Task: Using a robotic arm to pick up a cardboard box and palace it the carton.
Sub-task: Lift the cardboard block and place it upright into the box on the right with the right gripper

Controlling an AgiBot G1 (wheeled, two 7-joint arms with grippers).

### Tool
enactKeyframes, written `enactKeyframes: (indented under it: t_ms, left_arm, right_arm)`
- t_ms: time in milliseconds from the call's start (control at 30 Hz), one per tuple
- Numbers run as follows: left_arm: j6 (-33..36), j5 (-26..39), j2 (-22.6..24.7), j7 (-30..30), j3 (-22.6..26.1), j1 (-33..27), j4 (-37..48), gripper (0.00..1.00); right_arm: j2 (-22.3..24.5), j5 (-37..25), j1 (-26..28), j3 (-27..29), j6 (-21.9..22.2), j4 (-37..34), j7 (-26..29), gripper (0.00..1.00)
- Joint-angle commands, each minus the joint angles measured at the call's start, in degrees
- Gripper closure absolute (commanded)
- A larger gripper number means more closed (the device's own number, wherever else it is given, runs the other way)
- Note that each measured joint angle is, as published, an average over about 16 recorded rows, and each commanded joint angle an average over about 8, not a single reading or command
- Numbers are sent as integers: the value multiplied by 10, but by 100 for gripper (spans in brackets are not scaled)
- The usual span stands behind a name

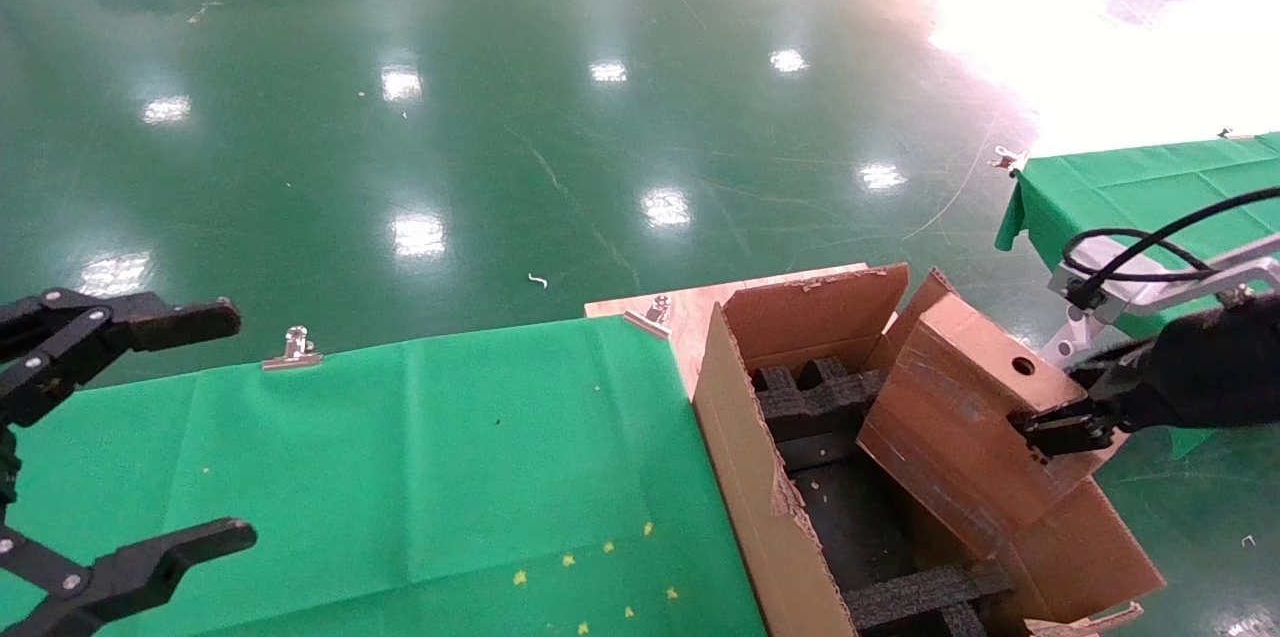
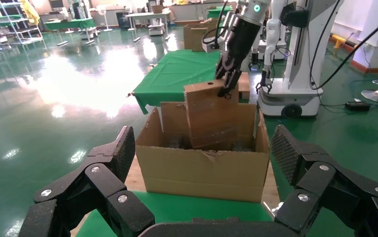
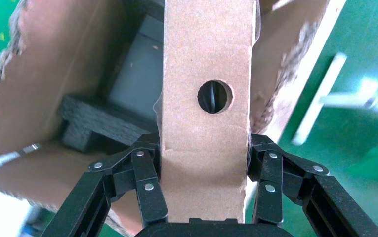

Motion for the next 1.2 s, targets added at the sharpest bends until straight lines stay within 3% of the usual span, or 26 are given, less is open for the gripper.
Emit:
enactKeyframes:
  t_ms: [33,433,833,1200]
  left_arm:
    - [0,0,0,0,0,0,0,0]
    - [0,0,0,0,0,0,0,0]
    - [0,0,0,0,0,0,0,0]
    - [0,0,0,0,0,0,0,0]
  right_arm:
    - [7,0,-6,-3,10,6,33,100]
    - [7,1,-12,-5,23,-1,48,100]
    - [-16,-84,-52,-31,106,13,204,100]
    - [-42,-122,-78,-49,120,16,288,100]
